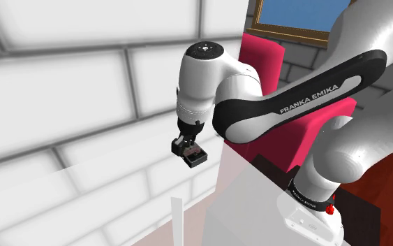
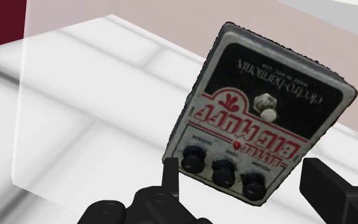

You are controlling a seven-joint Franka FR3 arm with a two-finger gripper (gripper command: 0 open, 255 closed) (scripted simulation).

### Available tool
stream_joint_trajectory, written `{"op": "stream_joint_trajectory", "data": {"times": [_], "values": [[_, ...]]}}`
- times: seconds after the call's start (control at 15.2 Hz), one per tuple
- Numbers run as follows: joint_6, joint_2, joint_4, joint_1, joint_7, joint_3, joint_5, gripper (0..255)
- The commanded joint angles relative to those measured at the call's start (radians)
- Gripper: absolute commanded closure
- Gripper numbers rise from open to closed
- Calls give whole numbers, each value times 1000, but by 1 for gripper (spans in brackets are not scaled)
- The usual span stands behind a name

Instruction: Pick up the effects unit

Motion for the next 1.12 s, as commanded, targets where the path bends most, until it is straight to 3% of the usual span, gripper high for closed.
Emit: {"op": "stream_joint_trajectory", "data": {"times": [0.0,1.06], "values": [[-16,-7,8,4,-6,-5,4,255],[-219,-84,140,26,-71,-67,29,255]]}}
